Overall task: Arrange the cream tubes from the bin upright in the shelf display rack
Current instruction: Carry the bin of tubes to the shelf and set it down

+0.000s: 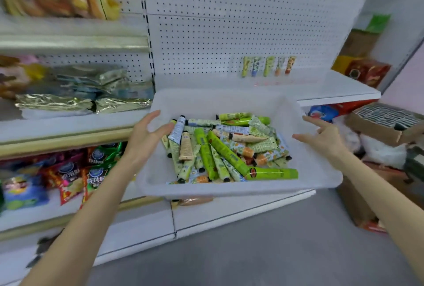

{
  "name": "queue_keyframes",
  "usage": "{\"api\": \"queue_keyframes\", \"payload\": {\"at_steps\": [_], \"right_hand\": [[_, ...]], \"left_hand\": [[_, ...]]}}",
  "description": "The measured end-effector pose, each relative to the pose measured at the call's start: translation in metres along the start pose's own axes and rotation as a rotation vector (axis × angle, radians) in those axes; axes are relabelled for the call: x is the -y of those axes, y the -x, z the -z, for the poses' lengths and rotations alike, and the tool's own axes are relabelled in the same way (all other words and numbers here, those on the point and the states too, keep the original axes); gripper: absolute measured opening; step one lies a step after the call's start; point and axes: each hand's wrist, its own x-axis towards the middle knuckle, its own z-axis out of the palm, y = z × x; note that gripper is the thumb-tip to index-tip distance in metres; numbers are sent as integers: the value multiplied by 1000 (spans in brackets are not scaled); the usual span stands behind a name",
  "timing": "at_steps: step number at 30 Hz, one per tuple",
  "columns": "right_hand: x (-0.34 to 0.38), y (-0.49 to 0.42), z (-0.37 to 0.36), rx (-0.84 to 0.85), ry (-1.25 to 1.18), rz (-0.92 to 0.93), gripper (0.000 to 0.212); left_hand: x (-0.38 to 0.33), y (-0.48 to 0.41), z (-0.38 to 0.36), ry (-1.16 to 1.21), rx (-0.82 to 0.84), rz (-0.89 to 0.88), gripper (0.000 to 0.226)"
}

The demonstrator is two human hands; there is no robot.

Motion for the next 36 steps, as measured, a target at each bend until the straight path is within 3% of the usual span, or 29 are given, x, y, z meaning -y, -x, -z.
{"api": "queue_keyframes", "payload": {"at_steps": [6,18,26,29,36], "right_hand": [[4,-73,-9,99,-69,60,68],[34,-231,-58,149,-42,113,62],[55,-315,-98,229,-83,117,66],[62,-339,-111,266,-88,116,69],[70,-387,-137,356,-75,109,68]], "left_hand": [[-12,-30,-20,-77,-102,51,60],[-14,-165,-42,-73,-145,84,56],[-11,-260,-45,-113,-137,68,61],[-7,-291,-45,-168,-129,91,54],[0,-342,-52,-337,-68,115,62]]}}
